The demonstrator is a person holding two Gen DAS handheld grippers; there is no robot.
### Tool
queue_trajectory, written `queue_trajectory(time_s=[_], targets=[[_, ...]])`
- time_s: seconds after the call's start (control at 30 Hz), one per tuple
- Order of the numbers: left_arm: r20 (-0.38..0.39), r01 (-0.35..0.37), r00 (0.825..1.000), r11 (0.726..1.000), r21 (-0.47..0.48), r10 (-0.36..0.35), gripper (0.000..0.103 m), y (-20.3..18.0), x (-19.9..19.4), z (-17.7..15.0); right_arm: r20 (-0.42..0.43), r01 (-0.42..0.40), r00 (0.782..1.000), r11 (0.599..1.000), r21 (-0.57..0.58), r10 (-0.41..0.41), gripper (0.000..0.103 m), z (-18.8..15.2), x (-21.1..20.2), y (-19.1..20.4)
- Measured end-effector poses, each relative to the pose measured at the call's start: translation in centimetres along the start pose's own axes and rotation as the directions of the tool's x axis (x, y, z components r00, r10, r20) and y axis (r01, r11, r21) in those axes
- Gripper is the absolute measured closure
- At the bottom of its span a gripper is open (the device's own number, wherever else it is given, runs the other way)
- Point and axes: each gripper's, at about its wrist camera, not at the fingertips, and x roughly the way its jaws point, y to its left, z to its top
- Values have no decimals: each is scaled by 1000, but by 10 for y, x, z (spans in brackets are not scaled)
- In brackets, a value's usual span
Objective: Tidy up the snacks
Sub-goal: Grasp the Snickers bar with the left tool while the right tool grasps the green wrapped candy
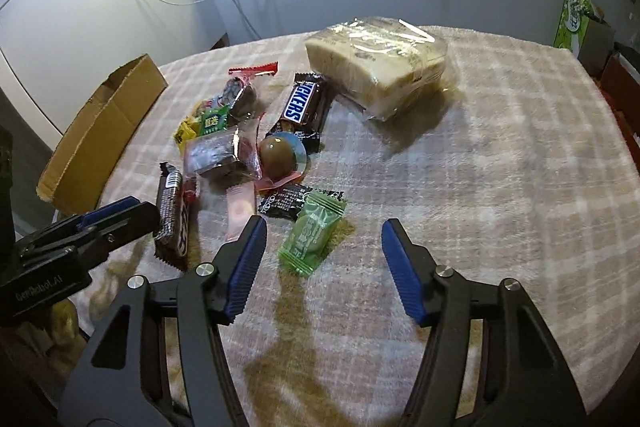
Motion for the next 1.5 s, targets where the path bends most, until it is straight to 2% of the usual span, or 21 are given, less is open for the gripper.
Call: queue_trajectory(time_s=[0.13, 0.37, 0.43, 0.5, 0.6, 0.83, 0.87, 0.93, 1.0, 1.13, 1.23, 1.3, 1.43, 1.5], targets=[[2, -18, 1000, 999, 29, 18, 59, -8, 8, 3, -16, 16, 1000, 1000, -14, -17, 46, 3, 11, 1], [-6, -48, 999, 996, 69, 48, 59, -18, 21, 3, -21, 34, 999, 998, -51, -35, 49, 12, 20, 6], [-2, -52, 999, 996, 79, 53, 59, -20, 21, 2, -23, 58, 998, 994, -97, -61, 54, 12, 22, 9], [-4, -52, 999, 995, 85, 53, 59, -20, 22, 1, -22, 86, 996, 987, -138, -90, 64, 11, 25, 13], [-2, -55, 998, 994, 90, 56, 58, -20, 20, -1, -30, 91, 995, 984, -156, -97, 71, 11, 23, 10], [-3, -52, 999, 993, 104, 53, 59, -22, 19, -4, -32, 72, 996, 988, -135, -77, 73, 7, 15, 1], [-8, -51, 999, 993, 106, 52, 59, -23, 20, -4, -30, 69, 997, 988, -136, -73, 73, 3, 8, -5], [-11, -56, 998, 992, 112, 58, 59, -27, 25, -4, -26, 57, 998, 990, -127, -61, 64, 1, 6, -6], [-7, -70, 997, 990, 126, 72, 59, -31, 28, -5, -19, 52, 998, 992, -116, -54, 31, -3, 4, -6], [19, -98, 995, 986, 131, 97, 62, -35, 29, -9, -13, 53, 998, 991, -123, -55, 30, -10, 1, -7], [25, -102, 995, 988, 117, 99, 67, -33, 27, -10, -11, 71, 997, 989, -130, -73, 38, -11, -1, -7], [25, -101, 995, 988, 116, 99, 69, -32, 27, -11, -7, 96, 995, 985, -141, -98, 49, -12, -2, -6], [25, -101, 995, 989, 110, 99, 72, -27, 24, -11, -2, 107, 994, 983, -151, -109, 59, -9, -2, -6], [20, -91, 996, 991, 94, 90, 74, -22, 22, -12, 3, 103, 995, 984, -145, -104, 70, -8, -5, -8]])
